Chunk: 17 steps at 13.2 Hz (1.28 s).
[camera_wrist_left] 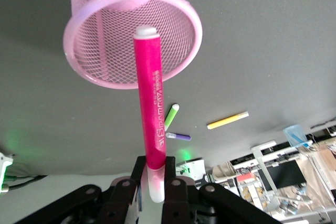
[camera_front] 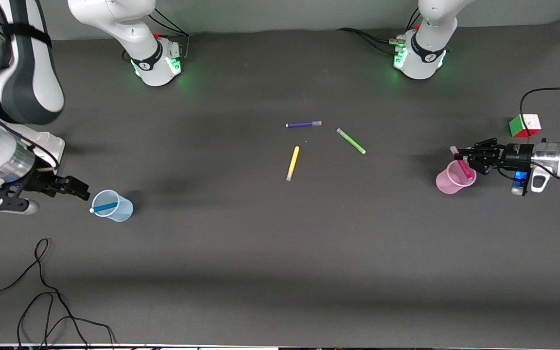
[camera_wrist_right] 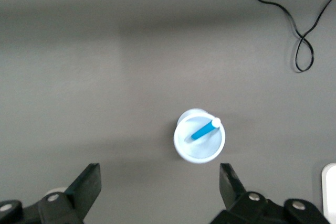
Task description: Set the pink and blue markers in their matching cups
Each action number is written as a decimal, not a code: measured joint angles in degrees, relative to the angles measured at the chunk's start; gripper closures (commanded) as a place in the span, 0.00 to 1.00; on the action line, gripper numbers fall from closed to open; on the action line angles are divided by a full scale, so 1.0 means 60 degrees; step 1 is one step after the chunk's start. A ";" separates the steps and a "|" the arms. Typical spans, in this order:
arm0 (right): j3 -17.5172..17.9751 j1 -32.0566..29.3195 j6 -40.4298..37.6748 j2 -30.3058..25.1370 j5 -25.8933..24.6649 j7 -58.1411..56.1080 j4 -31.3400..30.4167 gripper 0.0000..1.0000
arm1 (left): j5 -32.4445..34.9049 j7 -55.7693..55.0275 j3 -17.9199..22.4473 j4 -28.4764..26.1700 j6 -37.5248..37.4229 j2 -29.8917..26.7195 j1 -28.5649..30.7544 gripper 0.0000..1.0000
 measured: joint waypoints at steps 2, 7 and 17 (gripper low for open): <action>0.0188 0.0003 -0.0785 -0.0554 0.0000 0.0006 0.0276 0.00 | -0.0071 0.0203 0.0001 -0.0153 0.0122 0.0007 0.0114 0.56; 0.0347 0.0002 -0.2074 -0.1785 0.0000 0.0007 0.0289 0.00 | -0.0107 0.0563 -0.0005 -0.0045 0.0275 0.0026 0.0154 0.00; 0.0556 -0.0003 -0.2024 -0.1900 0.0113 0.0024 0.0313 0.00 | 0.4837 0.0706 -0.0270 0.2644 0.0069 -0.2223 -0.1137 0.00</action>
